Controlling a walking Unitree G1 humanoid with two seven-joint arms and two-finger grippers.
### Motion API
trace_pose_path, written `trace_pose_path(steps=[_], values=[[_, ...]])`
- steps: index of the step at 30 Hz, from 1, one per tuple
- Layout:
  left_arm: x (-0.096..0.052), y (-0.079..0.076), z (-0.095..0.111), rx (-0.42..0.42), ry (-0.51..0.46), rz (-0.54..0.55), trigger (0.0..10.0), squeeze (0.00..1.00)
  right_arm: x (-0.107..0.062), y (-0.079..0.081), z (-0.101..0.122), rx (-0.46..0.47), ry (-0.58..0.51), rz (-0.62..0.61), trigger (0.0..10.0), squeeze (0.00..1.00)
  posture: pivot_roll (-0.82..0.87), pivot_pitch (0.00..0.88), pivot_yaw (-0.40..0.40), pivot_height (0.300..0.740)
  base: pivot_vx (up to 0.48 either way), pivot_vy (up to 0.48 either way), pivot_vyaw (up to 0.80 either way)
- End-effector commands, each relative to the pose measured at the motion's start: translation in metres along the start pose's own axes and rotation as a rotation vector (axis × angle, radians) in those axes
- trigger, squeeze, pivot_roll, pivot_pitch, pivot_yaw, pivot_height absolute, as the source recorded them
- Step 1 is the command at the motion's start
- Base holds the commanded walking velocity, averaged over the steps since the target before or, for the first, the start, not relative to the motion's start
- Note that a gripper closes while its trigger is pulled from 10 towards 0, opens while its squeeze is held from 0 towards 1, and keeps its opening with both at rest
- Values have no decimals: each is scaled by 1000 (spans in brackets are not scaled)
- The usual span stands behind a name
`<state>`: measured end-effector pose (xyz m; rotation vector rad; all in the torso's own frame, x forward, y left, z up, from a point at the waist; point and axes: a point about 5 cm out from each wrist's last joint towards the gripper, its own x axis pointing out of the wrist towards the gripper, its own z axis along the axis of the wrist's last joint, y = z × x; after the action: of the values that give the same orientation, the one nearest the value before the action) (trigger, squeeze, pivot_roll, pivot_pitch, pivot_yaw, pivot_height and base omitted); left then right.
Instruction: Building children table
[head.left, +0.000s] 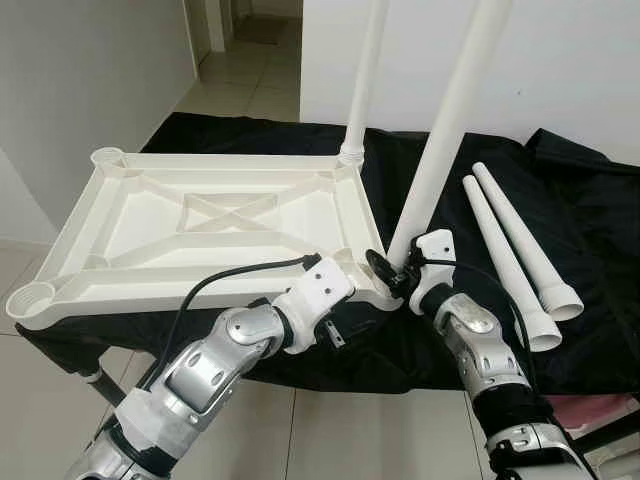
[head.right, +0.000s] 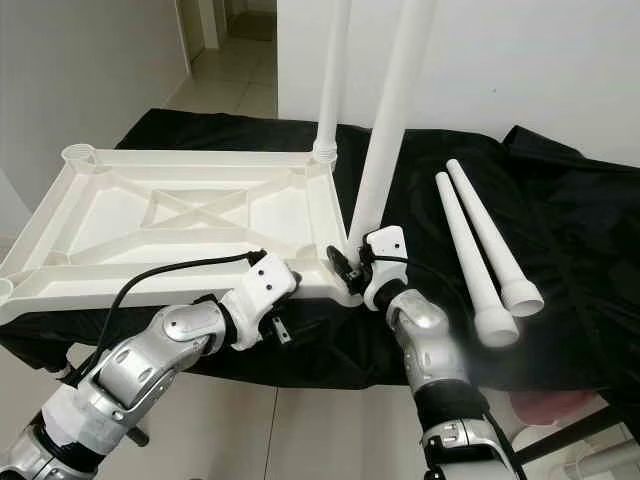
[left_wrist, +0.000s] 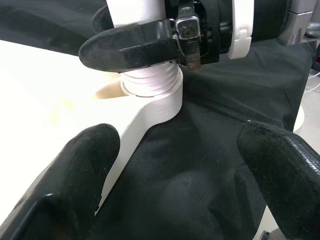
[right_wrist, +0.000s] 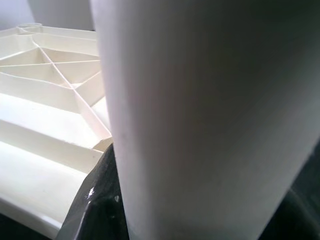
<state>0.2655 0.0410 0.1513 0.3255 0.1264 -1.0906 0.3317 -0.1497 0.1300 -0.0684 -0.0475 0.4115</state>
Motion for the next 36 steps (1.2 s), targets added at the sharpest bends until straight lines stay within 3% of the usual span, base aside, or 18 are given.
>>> trace_pose_path(steps=[1, 3, 12, 18, 19, 21, 26, 36], values=[[0, -7, -1, 10, 11, -86, 10000, 0, -5, -5, -11, 19, 62, -96, 10000, 0, 6, 0, -30, 740, 0, 0, 0], [0, -7, -1, 10, 11, -88, 10000, 0, -6, -9, -11, 42, 79, -193, 10000, 0, 4, 0, -30, 740, 0, 0, 0], [1, -9, -1, 8, 10, -95, 10000, 0, -9, -18, -7, 69, 63, -396, 10000, 0, 1, 0, -31, 740, 0, 0, 0], [0, -9, -2, 1, 14, -88, 10000, 0, -11, -2, -3, 141, 20, -584, 10000, 0, 9, 2, -39, 740, 0, 0, 0], [0, -9, -3, -1, 15, -85, 10000, 0, -14, 2, -2, 139, 8, -683, 10000, 0, 12, 1, -39, 740, 0, 0, 0], [0, -9, -3, -2, 15, -82, 10000, 0, -16, 4, -1, 136, 1, -751, 10000, 0, 12, 1, -39, 740, 0, 0, 0], [-2, -8, -3, -3, 15, -75, 10000, 0, -7, 21, -1, 151, 11, -637, 10000, 0, 12, 4, -36, 740, 0, 0, 0], [-1, -8, -2, 2, 11, -67, 10000, 0, -22, 12, -1, 127, -13, -675, 10000, 0, 10, 13, -38, 740, 0, 0, 0]])
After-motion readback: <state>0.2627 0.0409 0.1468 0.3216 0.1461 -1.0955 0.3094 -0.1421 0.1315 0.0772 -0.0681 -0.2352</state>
